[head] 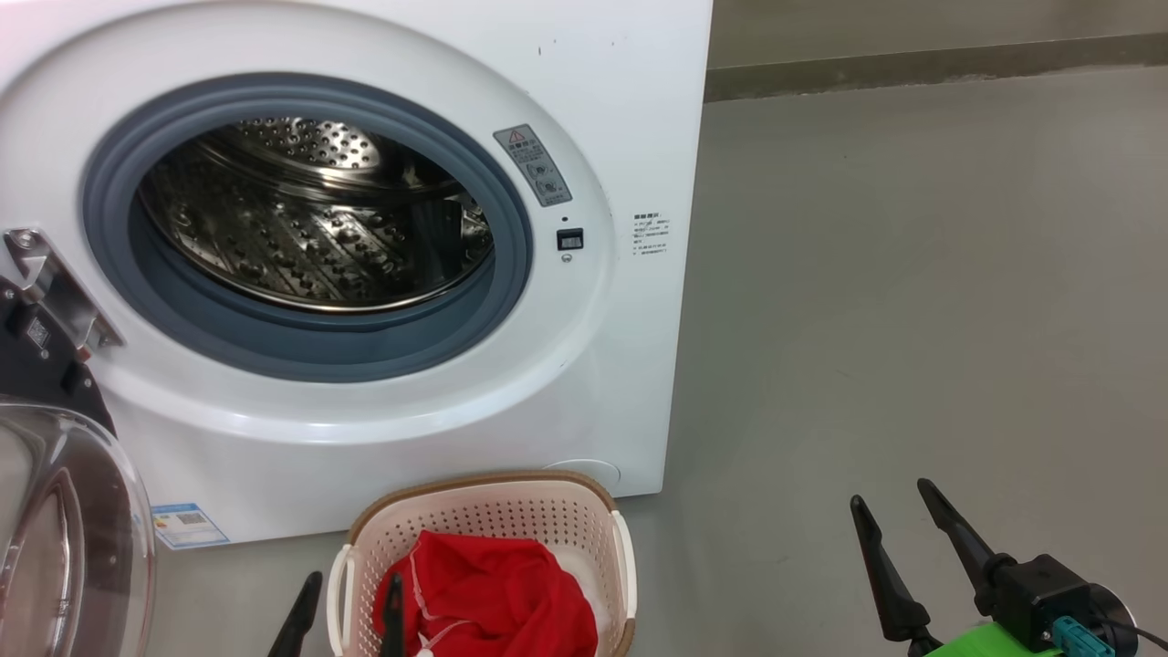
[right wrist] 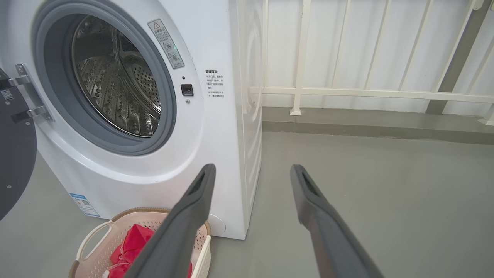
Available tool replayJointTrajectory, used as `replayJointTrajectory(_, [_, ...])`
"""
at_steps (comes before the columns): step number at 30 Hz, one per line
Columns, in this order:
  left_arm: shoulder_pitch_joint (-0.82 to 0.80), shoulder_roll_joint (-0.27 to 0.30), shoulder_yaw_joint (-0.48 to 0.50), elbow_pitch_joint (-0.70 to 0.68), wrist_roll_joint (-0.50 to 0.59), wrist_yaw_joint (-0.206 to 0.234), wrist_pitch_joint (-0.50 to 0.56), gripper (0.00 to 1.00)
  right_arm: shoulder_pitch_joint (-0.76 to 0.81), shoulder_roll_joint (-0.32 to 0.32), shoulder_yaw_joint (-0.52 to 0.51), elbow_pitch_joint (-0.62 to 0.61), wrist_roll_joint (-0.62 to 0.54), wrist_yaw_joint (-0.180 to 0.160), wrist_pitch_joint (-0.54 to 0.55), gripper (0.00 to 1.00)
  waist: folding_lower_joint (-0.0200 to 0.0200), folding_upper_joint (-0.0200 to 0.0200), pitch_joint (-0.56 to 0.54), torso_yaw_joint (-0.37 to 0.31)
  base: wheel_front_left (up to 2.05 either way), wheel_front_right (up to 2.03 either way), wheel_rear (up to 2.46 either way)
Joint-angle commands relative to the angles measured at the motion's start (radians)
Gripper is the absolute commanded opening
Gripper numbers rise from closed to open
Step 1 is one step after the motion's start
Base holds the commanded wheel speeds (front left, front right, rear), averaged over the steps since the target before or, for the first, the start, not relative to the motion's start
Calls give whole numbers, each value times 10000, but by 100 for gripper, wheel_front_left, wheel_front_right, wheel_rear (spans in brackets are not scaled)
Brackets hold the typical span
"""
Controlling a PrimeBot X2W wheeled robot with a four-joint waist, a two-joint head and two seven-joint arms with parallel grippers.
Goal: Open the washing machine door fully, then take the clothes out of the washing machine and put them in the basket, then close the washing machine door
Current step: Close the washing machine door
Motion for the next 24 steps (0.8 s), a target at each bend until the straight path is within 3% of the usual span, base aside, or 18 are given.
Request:
replayJointTrajectory(1, [-289, 105, 283, -233, 86, 36, -27, 100, -203, -88, 196, -279, 53, 4, 11, 100, 0, 0, -3, 6, 0, 0, 0])
replayJointTrajectory(9, [-325, 113, 256, -251, 31, 78, -60, 100, -195, -88, 192, -292, 68, 4, -3, 100, 0, 0, -17, 29, -37, 37, 0])
replayJointTrajectory(18, [-334, 212, 161, -282, -125, -82, -37, 100, -208, -87, 182, -265, 73, 4, -9, 100, 0, 0, -40, 40, -129, 129, 0])
replayJointTrajectory(24, [-294, 251, 190, -332, -52, 88, -47, 100, -222, -87, 176, -235, 69, 4, -19, 100, 0, 0, -36, 24, -60, 60, 0])
